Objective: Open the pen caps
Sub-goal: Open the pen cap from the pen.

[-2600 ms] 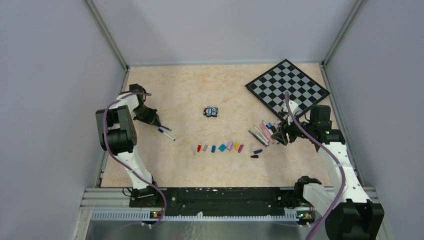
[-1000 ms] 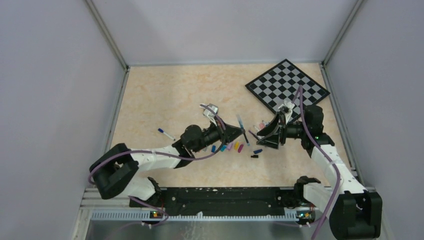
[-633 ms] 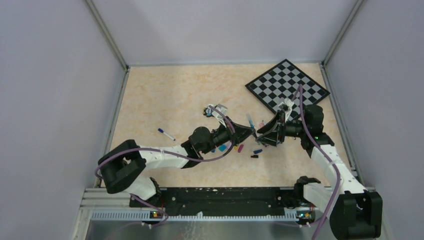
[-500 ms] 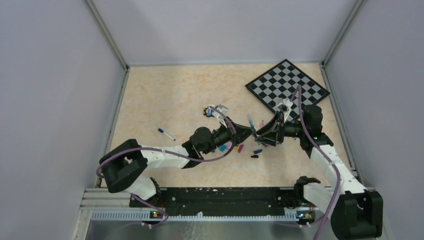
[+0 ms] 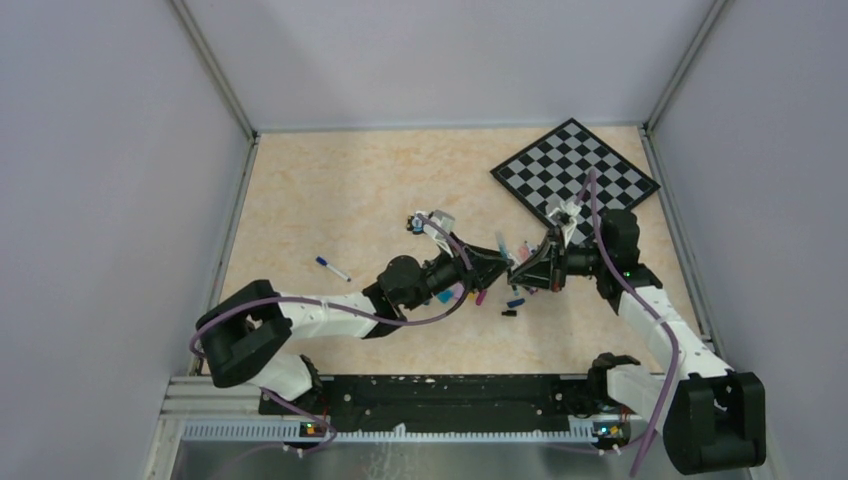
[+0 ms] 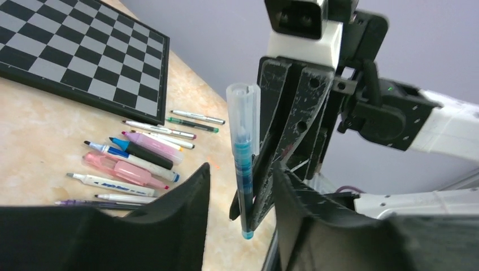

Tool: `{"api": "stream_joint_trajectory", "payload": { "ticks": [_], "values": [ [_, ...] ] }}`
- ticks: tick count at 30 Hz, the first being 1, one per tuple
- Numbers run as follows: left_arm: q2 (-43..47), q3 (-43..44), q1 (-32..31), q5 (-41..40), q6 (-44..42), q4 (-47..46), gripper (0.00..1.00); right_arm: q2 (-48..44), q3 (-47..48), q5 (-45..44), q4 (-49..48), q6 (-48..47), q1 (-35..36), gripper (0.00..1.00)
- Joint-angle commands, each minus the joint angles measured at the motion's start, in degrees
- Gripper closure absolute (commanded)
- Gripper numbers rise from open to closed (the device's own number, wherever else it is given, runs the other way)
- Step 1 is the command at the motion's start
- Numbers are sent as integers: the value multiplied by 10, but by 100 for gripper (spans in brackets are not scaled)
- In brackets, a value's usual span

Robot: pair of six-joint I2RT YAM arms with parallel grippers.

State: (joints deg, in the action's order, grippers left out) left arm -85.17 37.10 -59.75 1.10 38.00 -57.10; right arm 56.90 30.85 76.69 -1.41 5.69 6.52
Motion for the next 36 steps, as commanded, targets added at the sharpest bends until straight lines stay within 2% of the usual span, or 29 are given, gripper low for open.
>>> {"api": "stream_joint_trajectory", "payload": {
  "ticks": [1,5,9,12,14,16,18,27,32,36],
  "values": [
    [62,-40,-2,-38,-28,-74,41,-9,25,33,9,-29,9,100],
    [121,-87,0,-50,-48,-88,3,-9,29,46,25,-45,9,100],
    [163,-114,21,0,-56,-83,1,-5,42,64,82,-106,9,100],
    [180,-123,64,110,-45,-93,1,-3,39,95,79,-109,9,100],
    [182,-119,87,160,-35,-98,1,-4,26,115,31,-72,9,100],
    [177,-113,94,190,-36,-107,1,-3,6,128,-57,3,9,100],
    [161,-100,95,208,-37,-116,1,0,-5,132,-95,35,10,100],
    [23,-15,94,280,15,-212,19,13,-6,116,-85,29,22,100],
    [-27,11,93,289,49,-276,37,19,-3,110,-68,15,27,100],
    [-33,11,92,289,54,-283,50,21,2,103,-48,-2,29,100]
  ]
}}
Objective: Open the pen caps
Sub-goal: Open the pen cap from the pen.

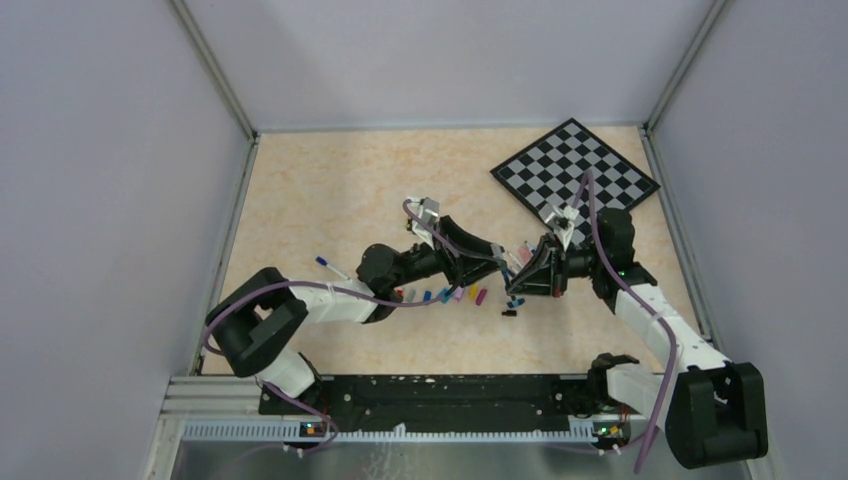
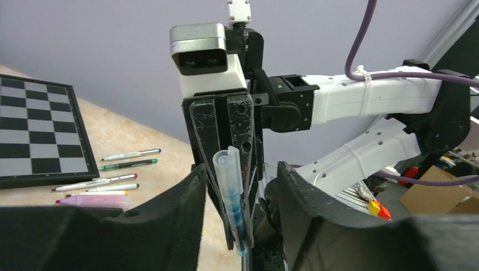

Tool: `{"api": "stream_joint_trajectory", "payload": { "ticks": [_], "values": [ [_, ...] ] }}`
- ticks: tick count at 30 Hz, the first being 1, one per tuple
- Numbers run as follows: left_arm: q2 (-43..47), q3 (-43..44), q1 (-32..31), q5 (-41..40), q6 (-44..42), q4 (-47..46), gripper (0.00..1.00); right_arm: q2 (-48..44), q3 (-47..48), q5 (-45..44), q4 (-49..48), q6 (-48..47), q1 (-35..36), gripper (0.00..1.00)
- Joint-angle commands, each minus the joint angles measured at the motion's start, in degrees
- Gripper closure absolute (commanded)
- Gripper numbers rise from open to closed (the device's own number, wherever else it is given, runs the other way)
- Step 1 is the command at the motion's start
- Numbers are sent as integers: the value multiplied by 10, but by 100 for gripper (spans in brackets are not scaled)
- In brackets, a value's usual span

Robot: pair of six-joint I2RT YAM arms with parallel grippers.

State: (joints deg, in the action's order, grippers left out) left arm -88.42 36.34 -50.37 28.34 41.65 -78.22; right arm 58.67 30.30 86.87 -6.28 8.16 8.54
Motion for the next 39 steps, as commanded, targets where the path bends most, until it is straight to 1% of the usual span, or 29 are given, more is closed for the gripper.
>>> {"api": "stream_joint_trajectory", "payload": {
  "ticks": [1,4,6,8,9,12,13,14,15,16,17,21,26,29,30,31,33,34,37,39],
  "values": [
    [0,20,-2,15,17,-71,56,4,9,-2,9,-32,9,100],
    [1,22,-2,18,16,-58,70,7,15,-7,31,-51,10,100],
    [1,26,-2,26,16,-46,85,8,17,-10,42,-59,10,100],
    [0,29,-2,30,16,-36,97,8,19,-12,47,-64,10,100],
    [0,29,-2,31,17,-35,100,7,19,-13,51,-66,10,100],
    [5,17,-2,19,20,-36,100,4,25,-22,69,-78,10,99],
    [8,11,-3,10,19,-35,100,3,27,-28,85,-94,10,85],
    [11,5,-6,-2,17,-35,100,1,31,-36,102,-111,10,68],
    [15,-1,-9,-17,13,-33,100,0,35,-44,119,-125,10,54],
    [16,-4,-13,-28,10,-32,100,-1,38,-50,132,-135,10,49],
    [15,-5,-18,-38,5,-31,100,0,39,-52,135,-137,10,48],
    [6,-2,-29,-59,-1,-32,100,0,40,-53,134,-135,10,47],
    [-7,3,-34,-65,-5,-29,100,-4,39,-49,115,-114,10,51],
    [-12,3,-36,-70,-11,-33,100,-5,33,-43,85,-88,11,58],
    [-13,3,-36,-73,-12,-33,100,-5,30,-39,72,-69,10,63],
    [-15,4,-36,-76,-14,-34,100,-4,28,-37,68,-58,10,71],
    [-15,4,-36,-87,-25,-43,100,-3,27,-32,47,-50,11,95],
    [-12,4,-34,-98,-33,-44,100,-1,27,-31,47,-50,11,100],
    [21,13,-15,-133,-66,-31,100,4,34,-38,80,-76,11,100],
    [50,28,14,-150,-86,-10,100,9,44,-53,128,-125,11,100]
  ]
}}
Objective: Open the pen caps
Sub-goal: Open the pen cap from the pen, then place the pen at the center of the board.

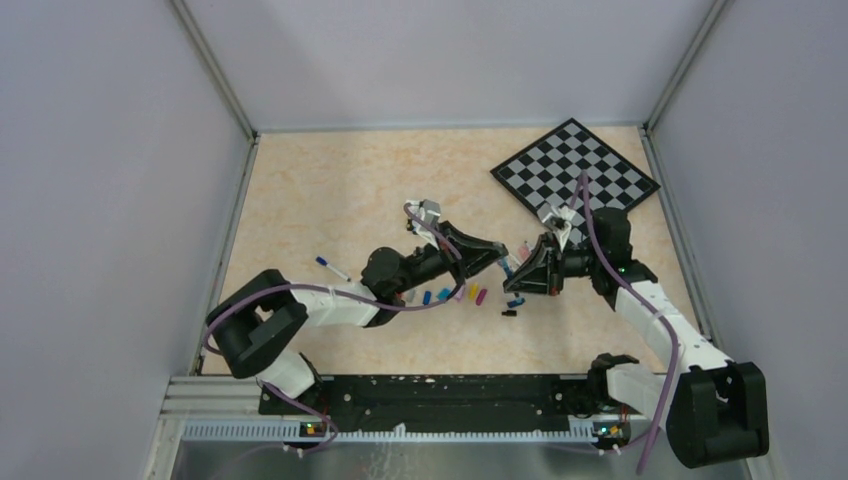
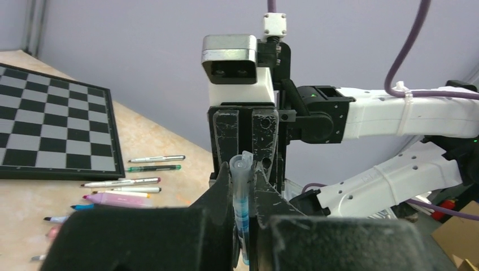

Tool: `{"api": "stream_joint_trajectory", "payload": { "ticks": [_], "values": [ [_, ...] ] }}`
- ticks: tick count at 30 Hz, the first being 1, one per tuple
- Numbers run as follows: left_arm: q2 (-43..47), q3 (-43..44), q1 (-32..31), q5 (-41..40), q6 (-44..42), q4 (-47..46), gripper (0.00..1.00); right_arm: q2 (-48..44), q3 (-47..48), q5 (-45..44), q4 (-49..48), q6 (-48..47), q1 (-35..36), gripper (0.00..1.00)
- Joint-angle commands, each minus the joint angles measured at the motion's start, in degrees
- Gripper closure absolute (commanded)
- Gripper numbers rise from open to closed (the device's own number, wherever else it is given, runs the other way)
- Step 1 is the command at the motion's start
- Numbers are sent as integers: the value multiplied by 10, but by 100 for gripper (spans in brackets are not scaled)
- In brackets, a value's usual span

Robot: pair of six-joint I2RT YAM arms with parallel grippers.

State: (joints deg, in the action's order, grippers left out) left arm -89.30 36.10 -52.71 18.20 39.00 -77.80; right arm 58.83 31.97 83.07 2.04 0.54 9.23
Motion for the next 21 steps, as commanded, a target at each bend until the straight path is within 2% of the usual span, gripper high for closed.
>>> {"api": "stream_joint_trajectory", "payload": {
  "ticks": [1,6,9,13,17,21],
  "values": [
    [74,41,60,-56,-66,-1,100,13,32,-19,66,-65,5,100],
    [130,104,147,-65,-73,60,100,23,35,-29,95,-90,15,100],
    [157,126,168,-68,-92,103,100,24,34,-33,96,-91,16,100],
    [192,108,182,-67,-96,111,100,25,37,-57,116,-120,16,100],
    [239,69,188,-40,-85,147,100,16,64,-179,203,-230,16,100],
    [311,14,190,-1,-62,243,100,-13,72,-297,250,-287,7,100]
  ]
}}
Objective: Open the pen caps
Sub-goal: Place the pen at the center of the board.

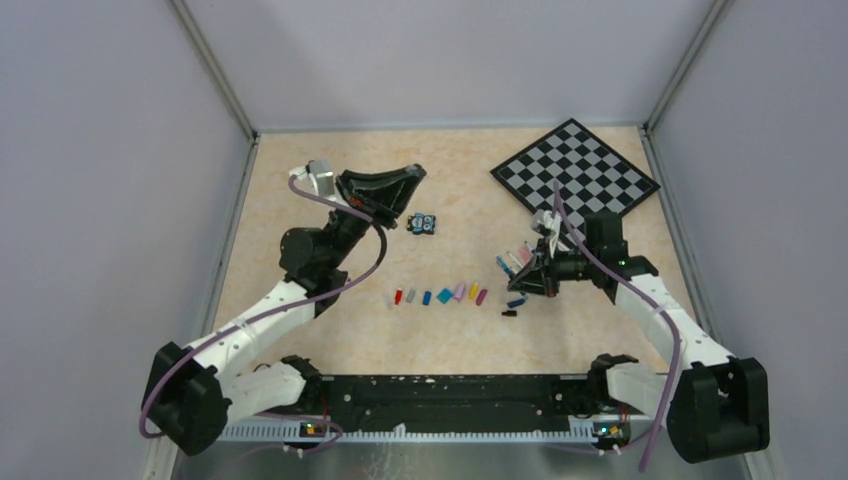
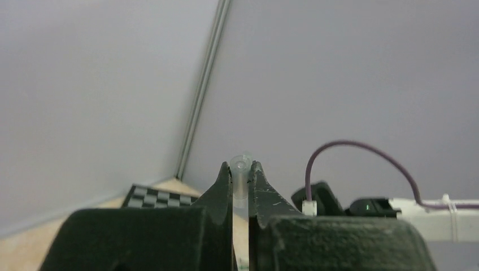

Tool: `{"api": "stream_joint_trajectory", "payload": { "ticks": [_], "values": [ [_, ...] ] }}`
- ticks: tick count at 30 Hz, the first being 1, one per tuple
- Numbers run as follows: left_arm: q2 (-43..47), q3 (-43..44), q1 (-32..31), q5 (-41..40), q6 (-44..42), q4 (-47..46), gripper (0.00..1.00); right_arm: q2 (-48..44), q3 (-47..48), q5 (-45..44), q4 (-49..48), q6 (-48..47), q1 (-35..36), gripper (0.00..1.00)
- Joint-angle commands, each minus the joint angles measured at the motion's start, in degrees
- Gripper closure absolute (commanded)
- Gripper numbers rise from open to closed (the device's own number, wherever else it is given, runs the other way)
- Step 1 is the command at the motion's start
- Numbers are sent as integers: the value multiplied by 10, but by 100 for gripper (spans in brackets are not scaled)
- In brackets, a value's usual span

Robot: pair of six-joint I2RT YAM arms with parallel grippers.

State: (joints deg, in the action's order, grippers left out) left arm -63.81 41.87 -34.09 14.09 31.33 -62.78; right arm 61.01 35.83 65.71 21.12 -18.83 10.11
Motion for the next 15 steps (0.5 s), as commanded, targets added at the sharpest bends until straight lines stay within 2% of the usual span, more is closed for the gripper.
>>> {"api": "stream_joint_trajectory", "payload": {
  "ticks": [1,7,11,15],
  "values": [
    [76,-60,4,48,25,122,100,-42,34,-134,66,-104,-12,100],
    [171,-177,4,97,91,215,100,-66,43,-168,109,-137,-85,100],
    [210,-241,3,136,135,221,100,-57,62,-246,159,-178,-90,100],
    [206,-285,1,170,160,208,100,-37,76,-330,196,-185,-98,100]
  ]
}}
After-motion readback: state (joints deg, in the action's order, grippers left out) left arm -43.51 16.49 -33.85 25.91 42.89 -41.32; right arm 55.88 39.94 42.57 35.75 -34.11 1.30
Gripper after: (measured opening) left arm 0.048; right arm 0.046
